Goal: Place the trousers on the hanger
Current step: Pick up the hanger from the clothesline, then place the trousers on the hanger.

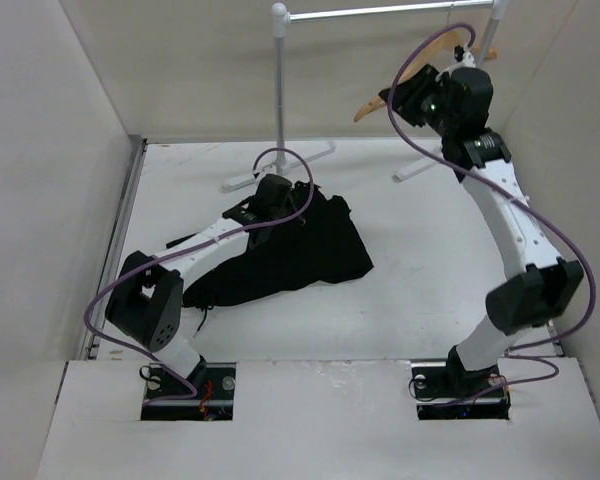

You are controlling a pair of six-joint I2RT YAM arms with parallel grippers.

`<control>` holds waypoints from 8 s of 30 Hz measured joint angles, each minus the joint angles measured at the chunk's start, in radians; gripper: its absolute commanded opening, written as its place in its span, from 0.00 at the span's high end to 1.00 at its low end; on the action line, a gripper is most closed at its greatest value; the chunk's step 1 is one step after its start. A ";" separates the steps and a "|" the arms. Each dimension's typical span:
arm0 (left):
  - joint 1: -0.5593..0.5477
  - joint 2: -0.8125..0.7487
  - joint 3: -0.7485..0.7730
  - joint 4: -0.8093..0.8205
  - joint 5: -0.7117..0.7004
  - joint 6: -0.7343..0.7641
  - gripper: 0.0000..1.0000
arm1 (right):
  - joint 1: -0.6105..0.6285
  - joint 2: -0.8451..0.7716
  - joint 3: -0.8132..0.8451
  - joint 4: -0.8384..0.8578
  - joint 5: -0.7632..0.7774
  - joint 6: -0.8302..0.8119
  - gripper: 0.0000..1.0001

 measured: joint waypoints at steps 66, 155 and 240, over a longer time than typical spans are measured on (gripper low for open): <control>0.077 -0.034 -0.081 -0.045 0.073 -0.010 0.82 | -0.039 0.319 0.274 -0.022 -0.166 -0.011 0.83; -0.260 0.241 0.185 0.175 -0.251 -0.098 0.96 | 0.067 -0.270 -0.852 0.108 -0.134 0.021 0.76; -0.126 -0.239 -0.383 0.105 -0.525 -0.049 0.94 | -0.029 -0.013 -0.971 0.414 -0.243 0.283 0.94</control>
